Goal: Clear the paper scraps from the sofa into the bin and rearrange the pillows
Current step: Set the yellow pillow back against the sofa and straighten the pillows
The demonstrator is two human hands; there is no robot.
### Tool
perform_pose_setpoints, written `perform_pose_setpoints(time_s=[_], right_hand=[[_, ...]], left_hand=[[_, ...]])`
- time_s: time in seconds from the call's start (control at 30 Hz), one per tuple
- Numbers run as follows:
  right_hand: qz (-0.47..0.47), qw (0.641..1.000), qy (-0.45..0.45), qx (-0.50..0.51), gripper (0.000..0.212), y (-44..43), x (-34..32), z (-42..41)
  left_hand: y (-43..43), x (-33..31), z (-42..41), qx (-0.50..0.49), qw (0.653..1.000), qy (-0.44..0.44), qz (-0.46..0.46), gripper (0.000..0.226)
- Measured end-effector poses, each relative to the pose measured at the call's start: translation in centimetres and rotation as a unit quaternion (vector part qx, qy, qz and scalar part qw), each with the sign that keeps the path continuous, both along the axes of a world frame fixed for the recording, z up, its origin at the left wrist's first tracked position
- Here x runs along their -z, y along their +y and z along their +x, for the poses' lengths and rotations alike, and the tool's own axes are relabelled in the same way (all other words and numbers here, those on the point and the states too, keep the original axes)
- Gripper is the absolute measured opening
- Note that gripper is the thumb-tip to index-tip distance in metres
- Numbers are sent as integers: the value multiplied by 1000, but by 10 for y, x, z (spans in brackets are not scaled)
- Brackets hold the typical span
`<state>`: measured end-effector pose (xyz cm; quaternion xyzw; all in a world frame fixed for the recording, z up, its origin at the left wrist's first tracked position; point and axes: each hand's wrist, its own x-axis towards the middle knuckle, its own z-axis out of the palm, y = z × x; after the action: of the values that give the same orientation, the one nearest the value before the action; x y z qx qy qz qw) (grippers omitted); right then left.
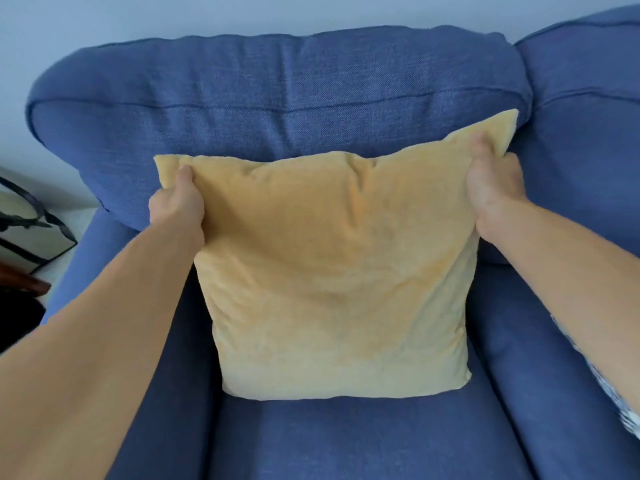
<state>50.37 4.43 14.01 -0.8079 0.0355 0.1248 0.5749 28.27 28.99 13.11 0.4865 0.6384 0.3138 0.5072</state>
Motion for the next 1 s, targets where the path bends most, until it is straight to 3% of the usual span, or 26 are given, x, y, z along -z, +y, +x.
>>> perform_pose_setpoints(time_s=[0.1, 0.2, 0.27, 0.37, 0.43, 0.53, 0.6, 0.73, 1.0], right_hand=[[-65, 997, -27, 19, 52, 2, 3, 5], [-81, 995, -55, 18, 51, -1, 3, 5], [-115, 982, -151, -3, 60, -4, 3, 0], [-205, 899, -378, -83, 78, -7, 3, -17], [-266, 827, -461, -178, 81, 1, 5, -34], [-339, 738, -493, -312, 81, 15, 14, -54], [-395, 708, -477, -340, 88, 11, 17, -46], [-437, 730, -412, -324, 103, -6, 17, -15], [-419, 741, -400, -341, 103, -11, 15, -25]], left_hand=[[5, 5, -3, -33, 998, 46, 30, 47], [1, 8, -1, -31, 992, 79, 93, 46], [-8, 8, 0, -6, 975, 125, 182, 55], [-33, 12, -4, 117, 894, 204, 381, 67], [-55, 15, 1, 236, 828, 227, 455, 71], [-68, 23, 7, 364, 735, 284, 496, 72], [-58, 24, 0, 376, 716, 335, 484, 77], [-35, 26, -12, 361, 731, 386, 431, 92], [-48, 21, -18, 363, 732, 390, 424, 93]])
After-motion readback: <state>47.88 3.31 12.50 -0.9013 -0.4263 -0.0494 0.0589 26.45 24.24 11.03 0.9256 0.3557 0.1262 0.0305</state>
